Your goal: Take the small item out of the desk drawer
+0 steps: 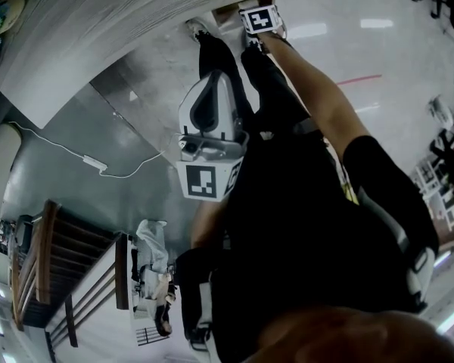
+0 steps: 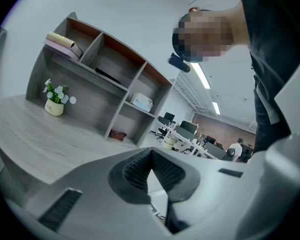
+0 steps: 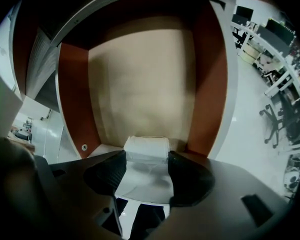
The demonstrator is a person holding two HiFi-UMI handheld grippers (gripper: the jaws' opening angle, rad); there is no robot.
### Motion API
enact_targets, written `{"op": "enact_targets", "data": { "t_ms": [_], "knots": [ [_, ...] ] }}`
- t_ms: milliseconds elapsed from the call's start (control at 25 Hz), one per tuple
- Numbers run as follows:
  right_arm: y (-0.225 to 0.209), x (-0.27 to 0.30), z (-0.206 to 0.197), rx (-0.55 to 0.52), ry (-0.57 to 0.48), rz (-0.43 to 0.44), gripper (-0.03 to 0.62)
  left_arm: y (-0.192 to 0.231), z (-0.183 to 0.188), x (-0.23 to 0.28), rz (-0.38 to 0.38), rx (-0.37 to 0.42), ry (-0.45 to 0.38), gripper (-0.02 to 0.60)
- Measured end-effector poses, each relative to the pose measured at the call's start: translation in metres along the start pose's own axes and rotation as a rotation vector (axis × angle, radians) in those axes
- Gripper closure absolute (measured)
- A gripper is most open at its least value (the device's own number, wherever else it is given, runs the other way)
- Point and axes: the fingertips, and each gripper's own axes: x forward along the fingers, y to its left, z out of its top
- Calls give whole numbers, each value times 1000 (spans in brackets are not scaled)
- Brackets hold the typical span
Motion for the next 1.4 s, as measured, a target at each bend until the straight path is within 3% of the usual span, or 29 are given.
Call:
{"op": "enact_targets", "data": {
  "t_ms": [200, 320, 480, 600, 840, 1080, 1400],
  "knots": [
    [-2, -6, -7, 5, 16, -14, 335, -3, -2, -4, -7, 0, 0, 584],
    [14, -9, -4, 24, -16, 54, 336, -4, 0, -8, -9, 5, -5, 584],
    [15, -19, -7, 25, -33, 52, 336, -11, 0, -16, -10, 15, -15, 584],
    [6, -29, -7, 10, -47, -1, 336, -17, -1, -23, -16, 24, -22, 584],
    [46, -61, 2, 57, -146, 198, 336, -34, 11, -37, -23, 47, -55, 584],
    [41, -104, -3, 21, -183, 184, 338, -58, 10, -53, -36, 124, -60, 584],
    [43, -167, 12, -39, -296, 218, 338, -91, 23, -66, -18, 160, -107, 584]
  ]
}}
